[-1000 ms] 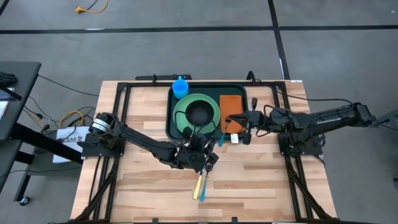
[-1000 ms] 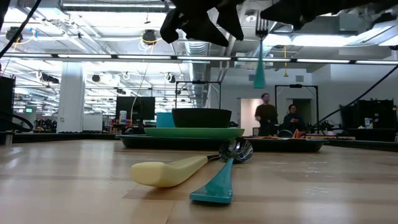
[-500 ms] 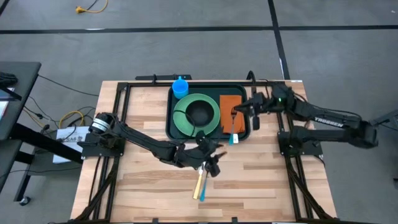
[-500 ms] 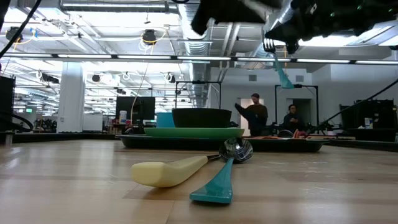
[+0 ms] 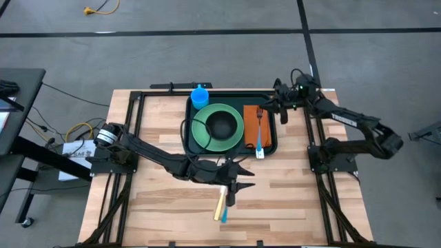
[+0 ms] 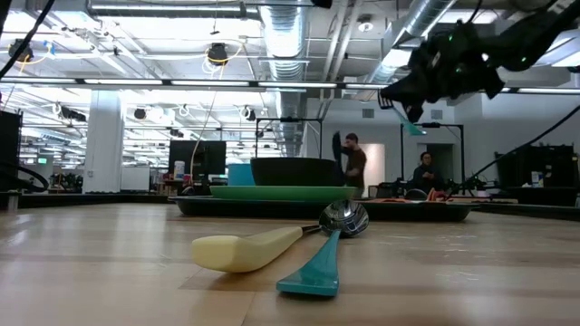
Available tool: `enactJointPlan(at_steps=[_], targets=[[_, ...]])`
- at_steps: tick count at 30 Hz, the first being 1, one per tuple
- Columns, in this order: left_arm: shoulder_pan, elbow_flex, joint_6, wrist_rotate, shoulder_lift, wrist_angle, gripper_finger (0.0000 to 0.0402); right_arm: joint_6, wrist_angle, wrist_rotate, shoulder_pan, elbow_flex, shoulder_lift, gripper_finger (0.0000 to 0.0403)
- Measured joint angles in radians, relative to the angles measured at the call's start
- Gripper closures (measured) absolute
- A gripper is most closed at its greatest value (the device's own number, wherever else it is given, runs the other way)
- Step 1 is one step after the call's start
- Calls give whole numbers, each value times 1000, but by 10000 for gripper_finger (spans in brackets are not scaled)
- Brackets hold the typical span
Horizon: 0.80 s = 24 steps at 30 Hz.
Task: Set up tray
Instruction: Put the blue fork on the brown table napkin on the black serving tray
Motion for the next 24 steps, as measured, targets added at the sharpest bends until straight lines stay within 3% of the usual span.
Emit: enactJointPlan(at_steps=[3,8,13,17,24], targets=[[2,-83,-23,-8,0,137,259,26,63,-60,-28,0,62,403],[13,-313,-77,37,-54,483,259,20,79,-64,-53,0,120,403],[35,-592,-89,171,-138,833,259,10,91,-64,-78,0,148,403],[23,-746,-65,262,-158,1040,259,9,113,-63,-102,0,175,403],[-33,-833,33,177,-158,1138,259,8,117,-58,-129,37,292,403]])
